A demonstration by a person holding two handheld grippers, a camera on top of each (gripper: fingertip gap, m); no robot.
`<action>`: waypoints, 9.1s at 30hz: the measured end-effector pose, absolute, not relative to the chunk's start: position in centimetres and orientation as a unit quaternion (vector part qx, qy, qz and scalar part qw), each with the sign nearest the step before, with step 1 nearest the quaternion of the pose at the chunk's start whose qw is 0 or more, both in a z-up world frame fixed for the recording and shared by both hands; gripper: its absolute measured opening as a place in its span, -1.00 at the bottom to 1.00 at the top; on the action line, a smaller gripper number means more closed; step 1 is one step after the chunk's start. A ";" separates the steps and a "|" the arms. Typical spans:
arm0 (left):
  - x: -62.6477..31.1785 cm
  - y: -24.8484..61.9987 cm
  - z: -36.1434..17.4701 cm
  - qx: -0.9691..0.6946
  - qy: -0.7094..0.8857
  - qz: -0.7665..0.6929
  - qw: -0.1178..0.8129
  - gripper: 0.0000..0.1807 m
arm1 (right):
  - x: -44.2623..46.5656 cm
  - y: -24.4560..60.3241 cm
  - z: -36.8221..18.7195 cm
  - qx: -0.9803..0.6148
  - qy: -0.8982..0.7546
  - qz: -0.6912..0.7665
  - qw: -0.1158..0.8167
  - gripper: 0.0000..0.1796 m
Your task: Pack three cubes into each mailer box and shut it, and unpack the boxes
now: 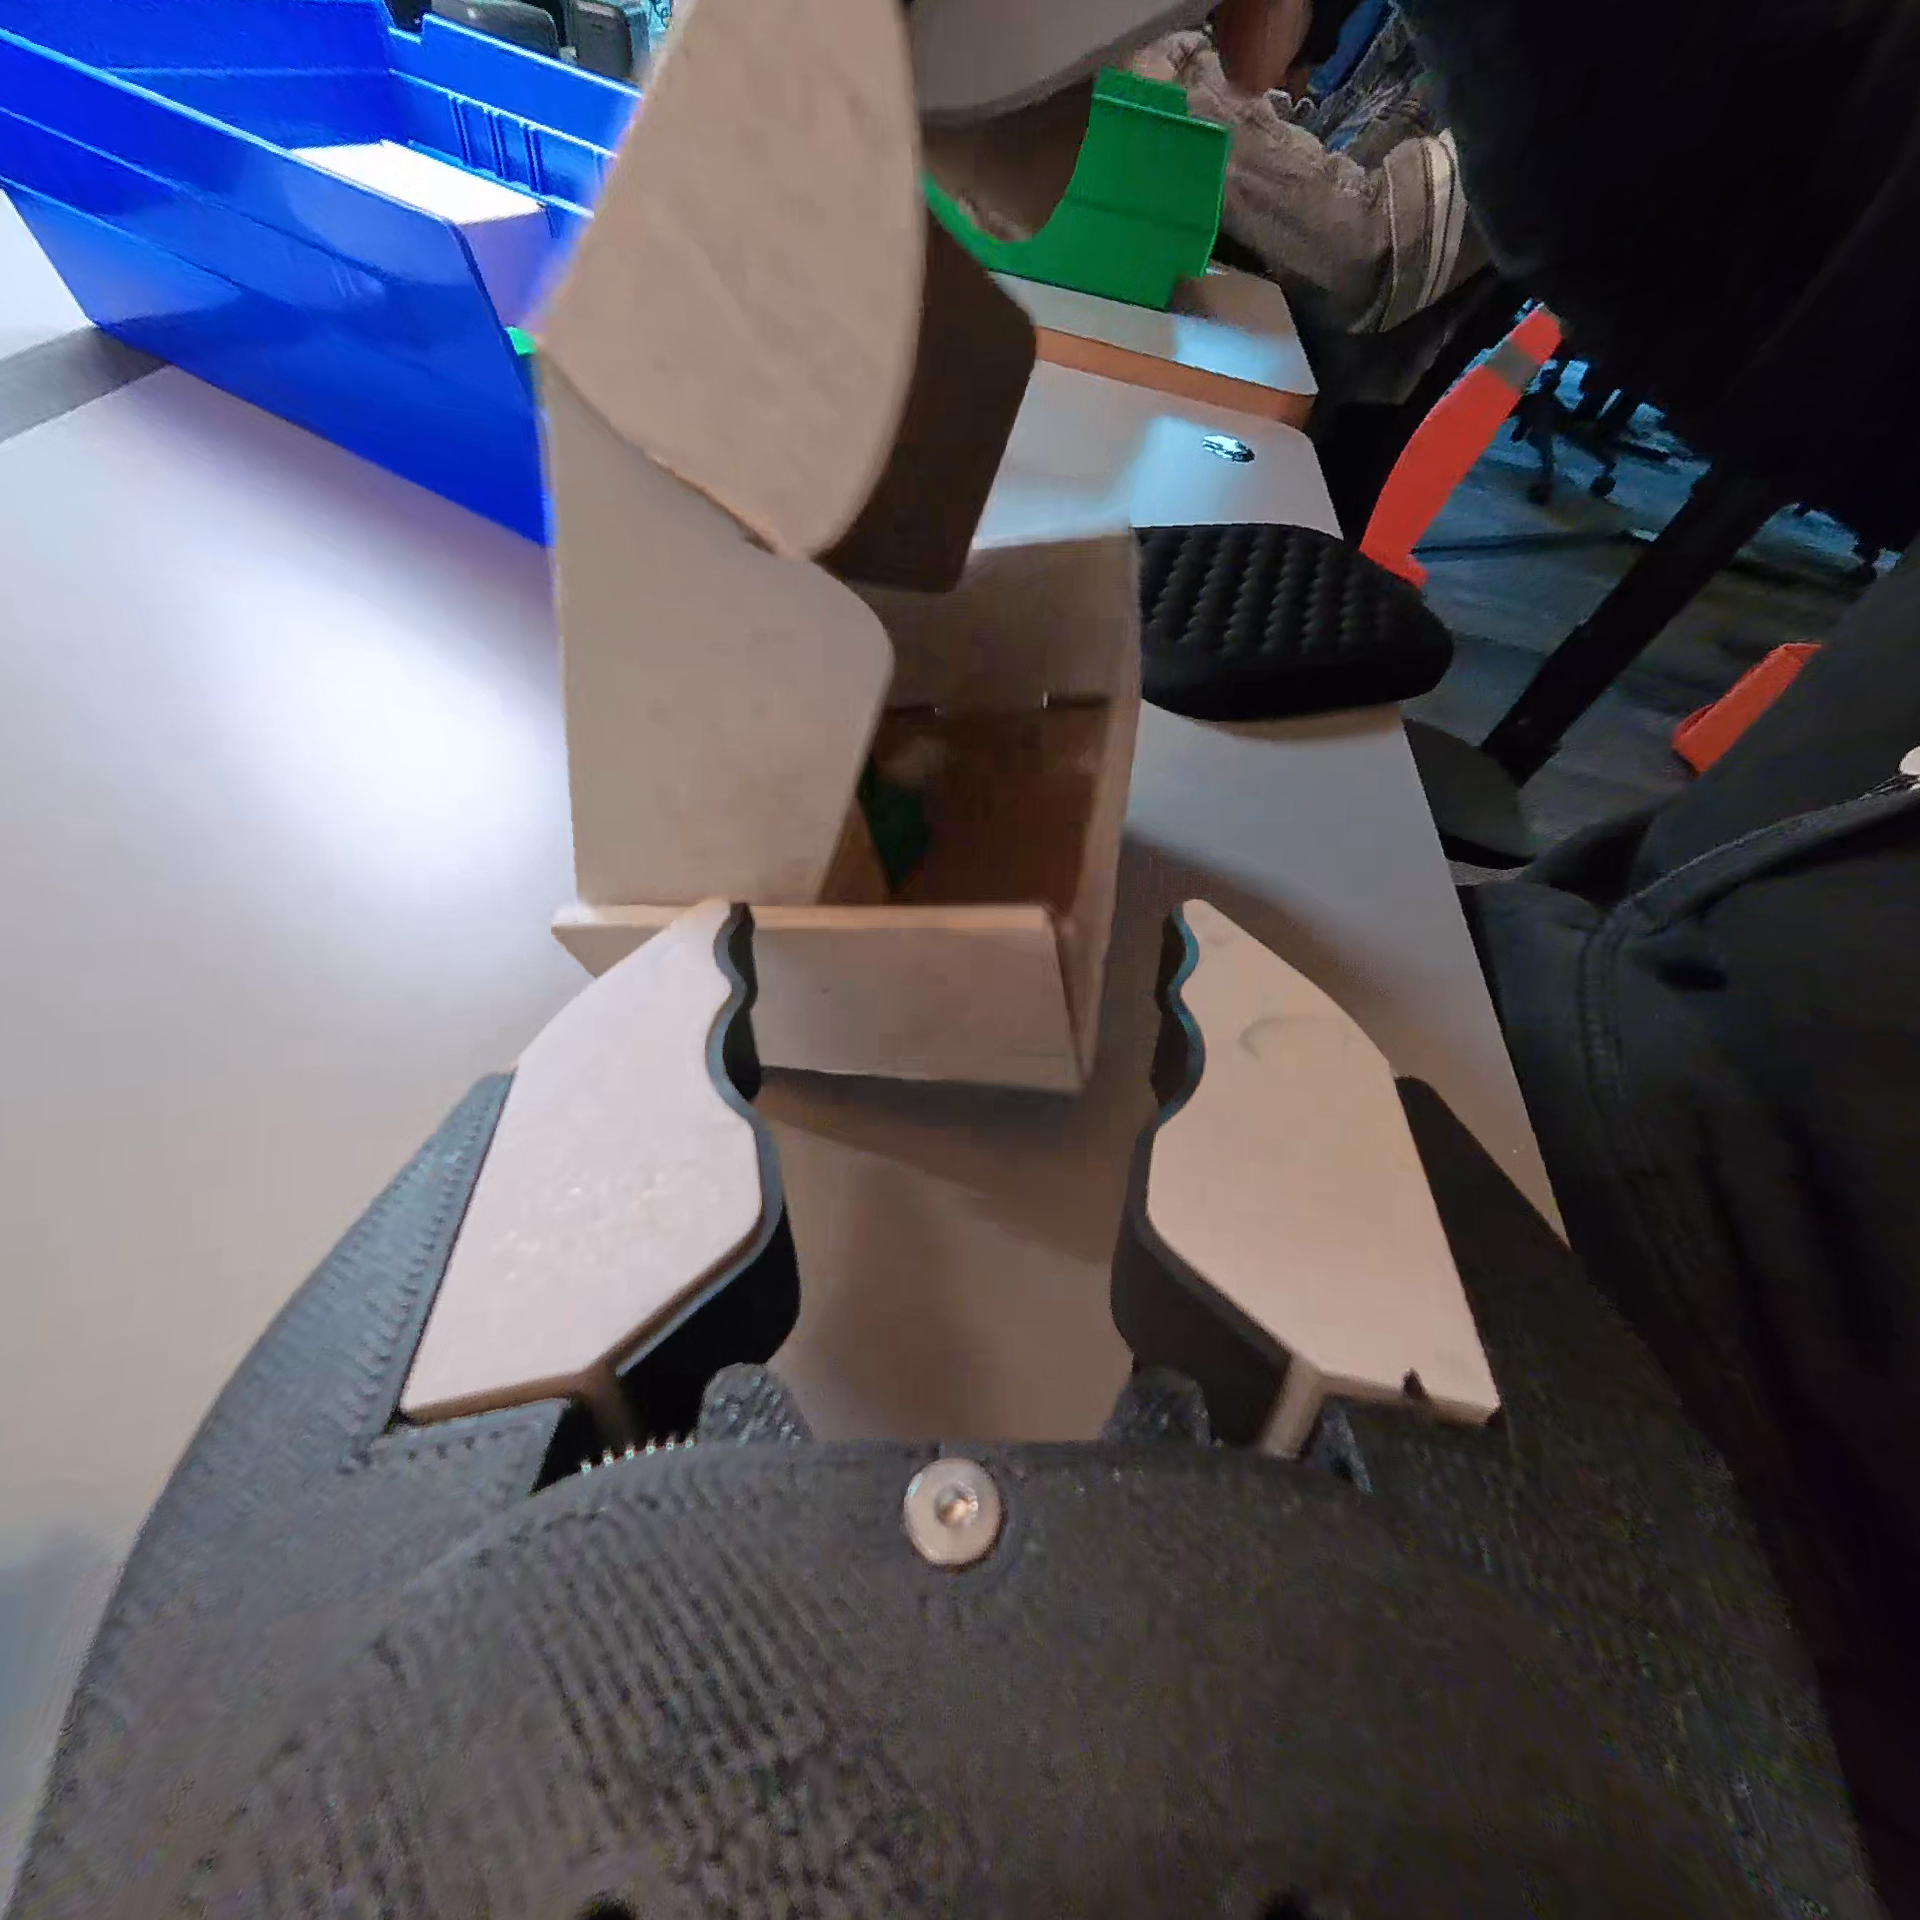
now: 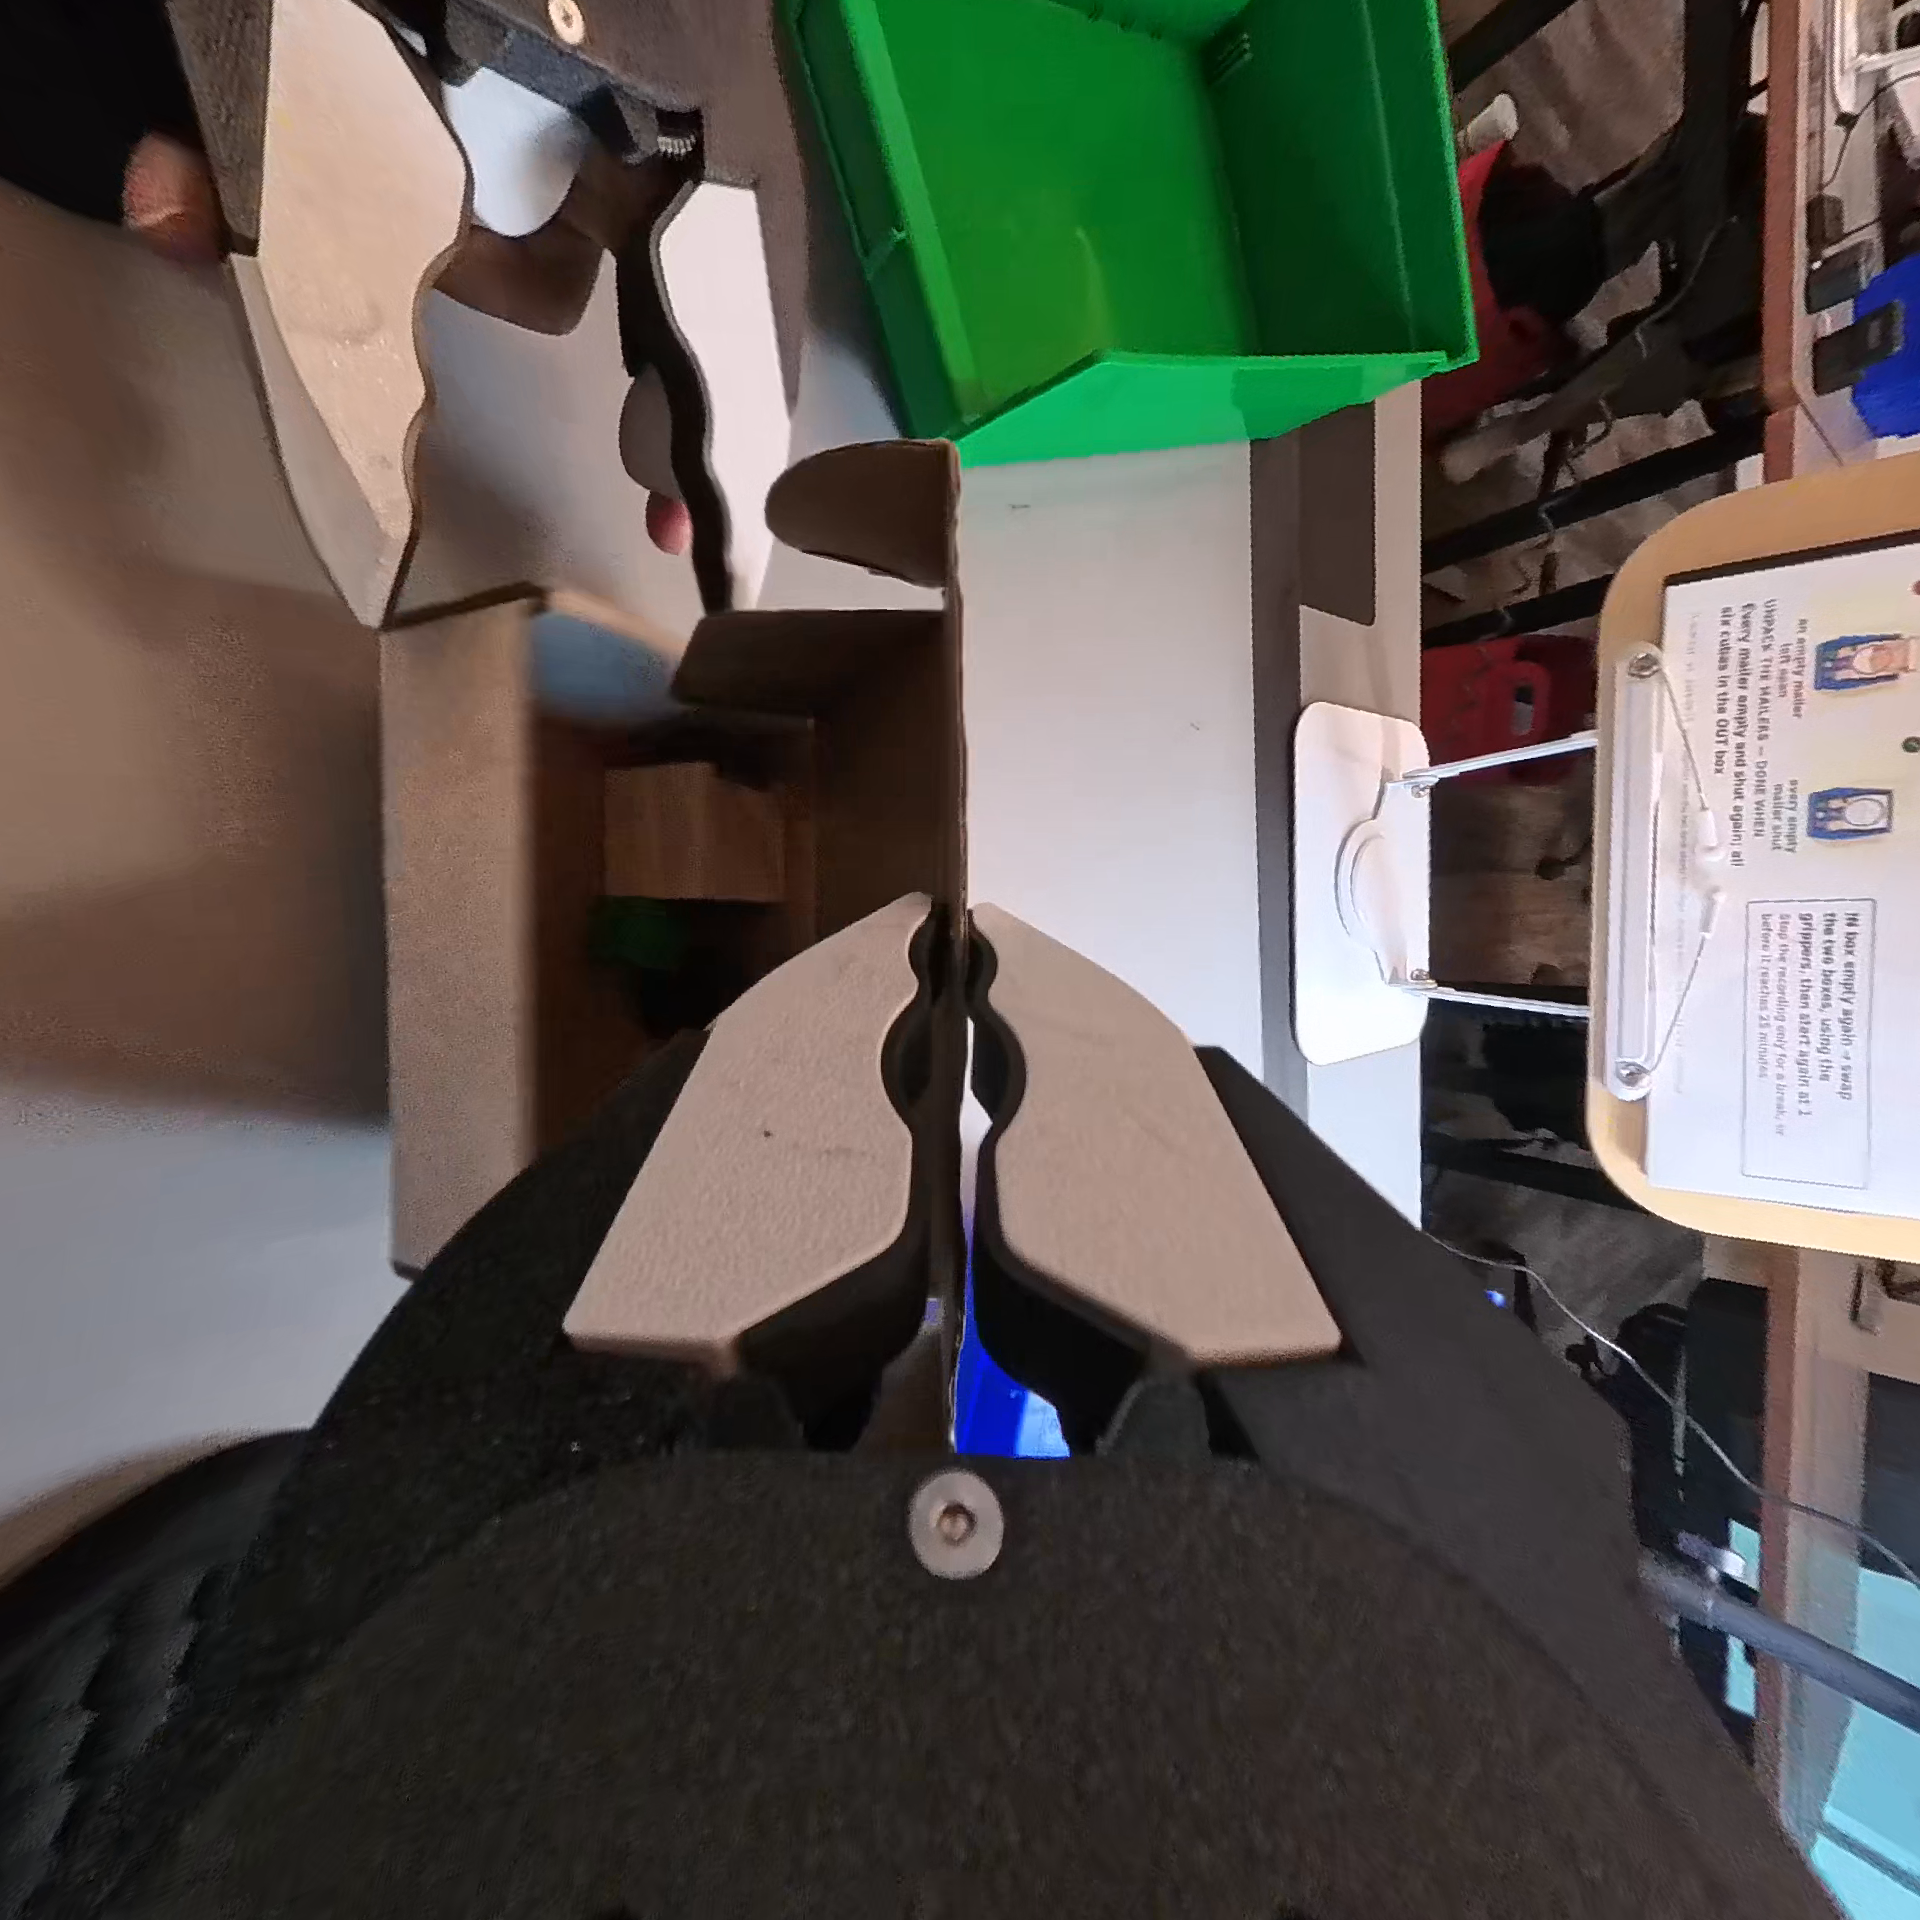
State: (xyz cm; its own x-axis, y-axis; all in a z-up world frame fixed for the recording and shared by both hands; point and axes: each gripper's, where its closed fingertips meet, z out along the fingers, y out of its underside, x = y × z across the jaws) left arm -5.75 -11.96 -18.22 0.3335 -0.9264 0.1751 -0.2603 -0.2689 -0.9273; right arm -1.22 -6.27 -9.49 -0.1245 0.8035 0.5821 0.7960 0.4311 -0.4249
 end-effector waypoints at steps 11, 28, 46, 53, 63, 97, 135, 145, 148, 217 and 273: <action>-5.5 -12.4 -20.5 -0.690 0.512 -0.268 0.435 -0.44 | -1.6 -3.5 -8.9 -0.538 -0.751 -0.003 0.383 -0.98; -4.6 -14.1 -21.1 -0.665 0.555 -0.253 0.430 -0.59 | -3.6 6.5 -16.2 -0.580 -0.762 -0.021 0.289 -0.82; -4.6 -13.6 -21.1 -0.663 0.545 -0.239 0.453 -0.65 | -6.4 8.0 -12.7 -0.590 -0.690 -0.036 0.418 -0.73; -4.4 -13.8 -20.6 -0.657 0.543 -0.248 0.460 -0.52 | -5.3 0.7 -6.6 -0.551 -0.674 0.078 0.485 -0.72; -5.3 -13.6 -20.8 -0.668 0.550 -0.221 0.450 -0.44 | -3.5 -6.6 -20.8 -0.569 -0.775 0.090 0.260 -0.52; -5.6 -10.5 -21.1 -0.708 0.482 -0.158 0.492 -0.45 | -4.0 -6.0 -22.0 -0.492 -0.854 0.062 0.158 -0.51; -9.0 -8.4 -16.6 -0.721 0.336 -0.205 0.571 -0.29 | 14.0 13.7 -21.7 -0.741 -0.649 0.015 0.172 -0.43; -8.7 -8.5 -16.7 -0.720 0.342 -0.204 0.568 -0.29 | 2.1 -0.7 -10.0 -0.561 -0.772 0.080 0.289 -0.53; -8.8 -8.5 -16.7 -0.719 0.346 -0.193 0.571 -0.29 | 0.4 -3.4 -14.1 -0.534 -0.814 0.042 0.223 -0.54; -8.8 -8.6 -17.8 -0.727 0.366 -0.173 0.555 -0.33 | 16.7 10.1 -14.7 -0.719 -0.667 -0.073 0.179 -0.68; -9.5 -8.3 -18.4 -0.742 0.357 -0.164 0.543 -0.33 | -3.8 -6.5 -19.6 -0.527 -0.824 0.089 0.187 -0.58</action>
